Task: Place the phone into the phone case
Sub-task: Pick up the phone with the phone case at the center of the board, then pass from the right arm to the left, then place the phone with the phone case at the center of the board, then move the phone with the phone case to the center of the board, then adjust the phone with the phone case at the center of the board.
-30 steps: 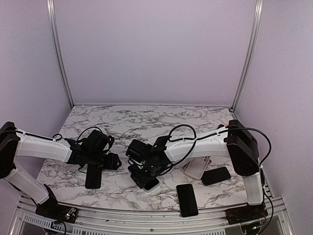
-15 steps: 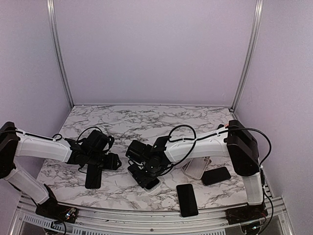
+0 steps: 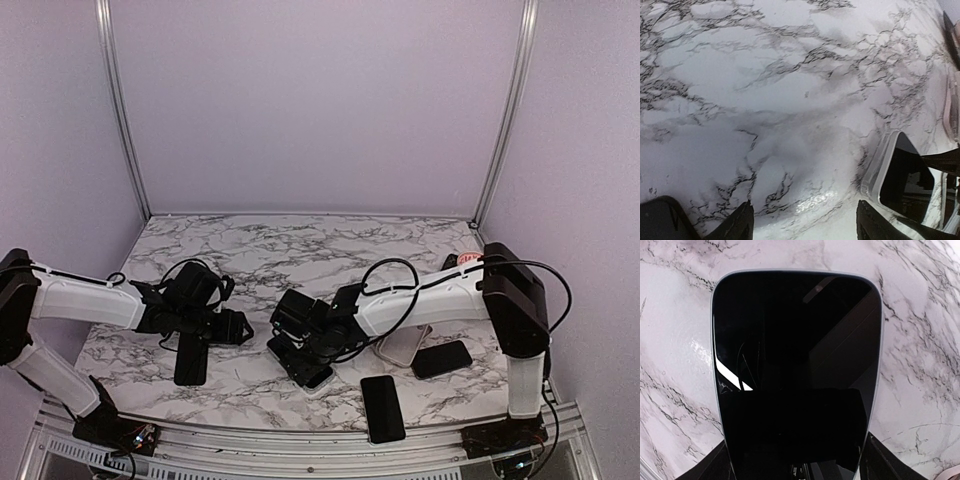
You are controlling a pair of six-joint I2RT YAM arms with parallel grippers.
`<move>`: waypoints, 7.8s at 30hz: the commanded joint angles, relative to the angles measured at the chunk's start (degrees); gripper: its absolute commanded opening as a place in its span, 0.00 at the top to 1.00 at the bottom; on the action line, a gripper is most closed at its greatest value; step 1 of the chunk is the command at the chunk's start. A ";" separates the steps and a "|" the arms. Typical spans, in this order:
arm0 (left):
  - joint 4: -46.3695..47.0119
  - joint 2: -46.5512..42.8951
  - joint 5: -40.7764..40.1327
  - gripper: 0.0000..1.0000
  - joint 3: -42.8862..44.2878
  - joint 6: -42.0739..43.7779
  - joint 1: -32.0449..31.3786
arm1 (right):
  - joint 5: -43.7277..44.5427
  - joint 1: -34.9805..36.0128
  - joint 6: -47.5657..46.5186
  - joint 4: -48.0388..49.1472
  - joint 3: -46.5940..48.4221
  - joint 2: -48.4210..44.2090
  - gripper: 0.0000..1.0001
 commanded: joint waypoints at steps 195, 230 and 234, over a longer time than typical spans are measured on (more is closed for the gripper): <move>-1.30 23.88 1.97 0.71 21.98 15.74 -4.75 | -2.13 2.19 8.57 15.13 -22.00 -15.32 0.95; 0.50 15.24 5.63 0.63 13.11 11.38 -9.20 | 4.42 -3.29 5.65 4.81 -7.63 -5.39 0.16; 0.78 16.62 5.97 0.63 14.01 11.40 -9.67 | 4.44 -3.76 5.88 5.88 -8.40 -4.91 0.22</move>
